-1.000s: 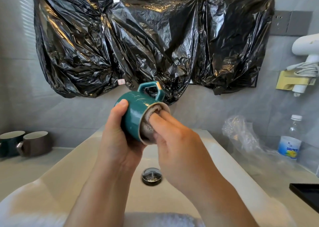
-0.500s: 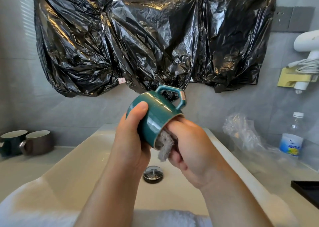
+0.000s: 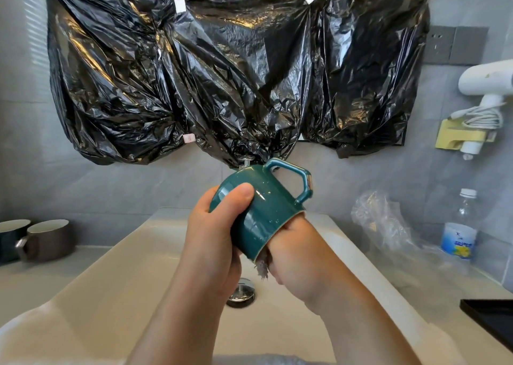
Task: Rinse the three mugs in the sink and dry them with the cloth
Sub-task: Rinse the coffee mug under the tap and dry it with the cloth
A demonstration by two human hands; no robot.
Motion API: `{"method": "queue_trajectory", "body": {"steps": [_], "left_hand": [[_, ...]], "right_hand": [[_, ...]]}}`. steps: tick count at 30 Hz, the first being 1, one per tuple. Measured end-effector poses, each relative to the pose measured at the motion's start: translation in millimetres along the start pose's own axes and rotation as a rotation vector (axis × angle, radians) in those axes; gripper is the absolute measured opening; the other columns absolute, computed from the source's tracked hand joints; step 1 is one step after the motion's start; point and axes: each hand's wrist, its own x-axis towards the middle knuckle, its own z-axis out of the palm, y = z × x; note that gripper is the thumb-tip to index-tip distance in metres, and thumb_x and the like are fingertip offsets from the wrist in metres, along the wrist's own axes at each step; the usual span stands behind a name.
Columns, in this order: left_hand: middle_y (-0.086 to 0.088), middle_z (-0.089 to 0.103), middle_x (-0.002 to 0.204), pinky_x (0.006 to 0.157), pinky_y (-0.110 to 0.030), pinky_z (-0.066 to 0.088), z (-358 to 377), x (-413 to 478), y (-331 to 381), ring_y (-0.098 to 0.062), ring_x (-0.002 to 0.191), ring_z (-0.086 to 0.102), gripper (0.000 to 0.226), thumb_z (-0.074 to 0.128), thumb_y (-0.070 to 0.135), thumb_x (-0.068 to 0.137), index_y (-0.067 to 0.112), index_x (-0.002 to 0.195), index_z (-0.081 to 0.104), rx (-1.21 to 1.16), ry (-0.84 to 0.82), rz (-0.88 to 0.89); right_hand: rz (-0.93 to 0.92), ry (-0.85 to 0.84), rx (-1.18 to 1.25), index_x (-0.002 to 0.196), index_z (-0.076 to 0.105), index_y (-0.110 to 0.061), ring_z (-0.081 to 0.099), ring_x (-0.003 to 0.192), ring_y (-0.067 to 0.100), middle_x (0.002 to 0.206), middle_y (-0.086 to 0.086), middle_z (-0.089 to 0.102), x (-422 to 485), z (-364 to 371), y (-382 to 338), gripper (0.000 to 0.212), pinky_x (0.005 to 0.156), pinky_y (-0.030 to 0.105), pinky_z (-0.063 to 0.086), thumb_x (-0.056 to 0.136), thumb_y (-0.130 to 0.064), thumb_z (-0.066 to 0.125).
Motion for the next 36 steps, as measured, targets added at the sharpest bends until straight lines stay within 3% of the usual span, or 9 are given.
{"method": "queue_trajectory", "body": {"steps": [3, 7, 10, 13, 16, 20, 26, 30, 36], "left_hand": [[-0.022, 0.07, 0.104, 0.095, -0.051, 0.05, 0, 1, -3, -0.035, 0.097, 0.067, 0.06, 0.077, 0.039, 0.062, 0.003, 0.11, 0.071, -0.055, -0.021, -0.019], [-0.011, 0.075, 0.092, 0.079, -0.039, 0.06, -10, 8, 3, -0.025, 0.087, 0.073, 0.033, 0.072, 0.043, 0.07, 0.017, 0.089, 0.08, -0.114, -0.039, 0.045], [-0.008, 0.078, 0.085, 0.067, -0.033, 0.061, -17, 11, 4, -0.022, 0.08, 0.076, 0.032, 0.061, 0.042, 0.085, 0.018, 0.083, 0.082, -0.164, -0.032, 0.054], [-0.008, 0.078, 0.081, 0.063, -0.031, 0.061, -18, 11, 5, -0.022, 0.075, 0.077, 0.042, 0.05, 0.04, 0.093, 0.017, 0.079, 0.083, -0.186, -0.025, 0.055], [-0.016, 0.077, 0.092, 0.07, -0.041, 0.063, -13, 9, 7, -0.032, 0.085, 0.076, 0.029, 0.067, 0.038, 0.079, 0.015, 0.091, 0.081, -0.094, -0.017, 0.051], [-0.035, 0.068, 0.117, 0.101, -0.072, 0.044, -2, 0, 6, -0.056, 0.111, 0.063, 0.072, 0.079, 0.038, 0.059, 0.0, 0.119, 0.066, 0.031, -0.001, -0.023], [-0.015, 0.077, 0.094, 0.08, -0.043, 0.061, -20, 10, 8, -0.031, 0.088, 0.075, 0.022, 0.072, 0.036, 0.072, 0.02, 0.085, 0.082, -0.018, -0.025, 0.002], [-0.012, 0.076, 0.092, 0.078, -0.039, 0.061, -24, 12, 7, -0.026, 0.085, 0.074, 0.032, 0.071, 0.044, 0.071, 0.018, 0.086, 0.082, -0.064, -0.013, -0.056], [-0.006, 0.077, 0.085, 0.066, -0.033, 0.053, -22, 11, 8, -0.019, 0.074, 0.074, 0.026, 0.063, 0.042, 0.078, 0.024, 0.081, 0.081, -0.017, 0.023, -0.036]], "right_hand": [[0.119, -0.004, 0.28, 0.055, 0.069, -0.034, 0.034, 0.028, 0.004, 0.039, -0.01, 0.044, 0, 0, -5, 0.056, 0.034, 0.015, 0.028, 0.101, -0.013, 0.045], [0.063, -0.068, 0.288, 0.1, 0.069, -0.024, 0.045, 0.031, 0.002, 0.047, -0.013, 0.054, 0, 4, -8, 0.029, 0.033, 0.011, 0.032, 0.104, -0.008, 0.045], [-0.117, -0.096, -0.264, 0.109, 0.062, -0.027, 0.063, 0.059, -0.005, 0.068, -0.022, 0.067, -3, -9, -6, 0.022, 0.053, 0.01, 0.046, 0.104, -0.012, 0.046], [-0.27, 0.021, -0.752, 0.115, 0.045, -0.04, 0.064, 0.079, 0.009, 0.09, -0.012, 0.065, -3, -8, -1, 0.018, 0.07, 0.033, 0.054, 0.098, -0.031, 0.045], [-0.296, 0.02, -0.804, 0.106, 0.044, -0.036, 0.057, 0.077, 0.019, 0.083, -0.011, 0.051, -4, 6, 1, 0.015, 0.064, 0.035, 0.048, 0.097, -0.024, 0.045], [-0.057, 0.013, -1.018, 0.082, 0.039, -0.025, 0.042, 0.059, 0.009, 0.071, -0.006, 0.042, 0, -1, 8, 0.019, 0.048, 0.02, 0.027, 0.097, -0.02, 0.048], [0.064, -0.068, -0.279, 0.096, 0.059, -0.036, 0.054, 0.053, 0.003, 0.067, -0.014, 0.06, 3, 5, 6, 0.013, 0.056, 0.022, 0.045, 0.096, -0.033, 0.046], [0.031, -0.095, -0.1, 0.097, 0.064, -0.034, 0.055, 0.044, -0.009, 0.055, -0.026, 0.059, 3, -1, 4, 0.016, 0.041, 0.006, 0.036, 0.095, -0.035, 0.049], [-0.324, 0.006, -0.792, 0.111, 0.06, -0.029, 0.059, 0.098, 0.02, 0.12, -0.011, 0.057, 7, 0, 15, 0.019, 0.081, 0.041, 0.053, 0.097, -0.023, 0.049]]}}
